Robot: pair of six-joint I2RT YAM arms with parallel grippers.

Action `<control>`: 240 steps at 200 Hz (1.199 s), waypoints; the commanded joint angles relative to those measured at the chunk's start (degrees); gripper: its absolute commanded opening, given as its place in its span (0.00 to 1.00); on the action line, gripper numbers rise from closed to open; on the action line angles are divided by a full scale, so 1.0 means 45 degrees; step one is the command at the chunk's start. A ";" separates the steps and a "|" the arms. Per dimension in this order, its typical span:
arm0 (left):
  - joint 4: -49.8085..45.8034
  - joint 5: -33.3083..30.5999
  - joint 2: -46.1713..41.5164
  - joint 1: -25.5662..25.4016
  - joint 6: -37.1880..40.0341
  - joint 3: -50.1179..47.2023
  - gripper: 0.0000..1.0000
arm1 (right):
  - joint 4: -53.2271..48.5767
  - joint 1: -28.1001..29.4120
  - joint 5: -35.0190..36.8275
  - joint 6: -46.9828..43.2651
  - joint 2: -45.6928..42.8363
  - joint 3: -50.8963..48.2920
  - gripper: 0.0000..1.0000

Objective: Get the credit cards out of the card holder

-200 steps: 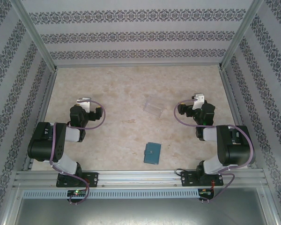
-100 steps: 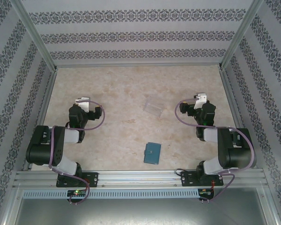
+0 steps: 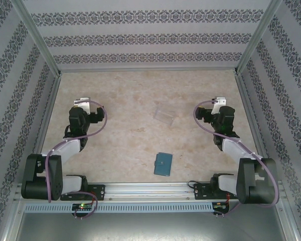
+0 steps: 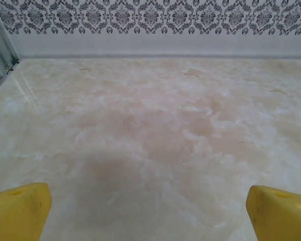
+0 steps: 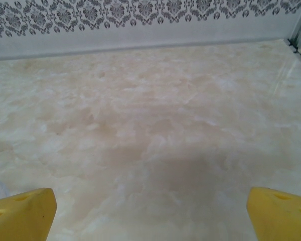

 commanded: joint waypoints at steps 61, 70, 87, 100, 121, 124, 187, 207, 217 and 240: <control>-0.6529 -0.0450 -0.1369 0.0018 -0.2342 0.2690 1.00 | -0.6409 0.1040 -0.0213 0.3716 -0.0399 0.2506 0.85; -0.7196 -0.0440 -0.1465 0.0010 -0.2457 0.3013 1.00 | -0.6909 0.1175 -0.0282 0.4210 -0.0204 0.2779 0.83; -0.8595 -0.0583 -0.1595 0.0008 -0.2749 0.3716 1.00 | -0.7685 0.1463 -0.0455 0.5090 0.0204 0.3206 0.80; -0.9738 -0.0770 -0.1550 0.0013 -0.2921 0.4321 1.00 | -0.8160 0.1715 -0.0537 0.5675 0.0591 0.3544 0.79; -1.1466 -0.0808 -0.1395 0.0027 -0.3073 0.5171 1.00 | -0.8671 0.2167 -0.0664 0.6317 0.1216 0.3945 0.74; -1.1668 -0.0746 -0.1351 0.0027 -0.3051 0.5280 1.00 | -0.8698 0.2222 -0.0649 0.6413 0.1297 0.3975 0.74; -1.5827 0.0672 -0.0247 0.0020 -0.2714 0.7659 1.00 | -0.9719 0.3299 -0.0630 0.7240 0.2939 0.5510 0.52; -1.6247 0.1020 0.0149 0.0029 -0.2199 0.7942 1.00 | -0.9954 0.3687 -0.0180 0.7322 0.3330 0.6052 0.50; -1.6098 0.1238 0.0210 0.0027 -0.1992 0.7785 1.00 | -1.0077 0.3812 0.0021 0.7437 0.3550 0.6307 0.50; -1.5507 0.1458 0.0112 0.0038 -0.1973 0.7209 1.00 | -1.0656 0.3924 0.0344 0.7743 0.4115 0.7127 0.45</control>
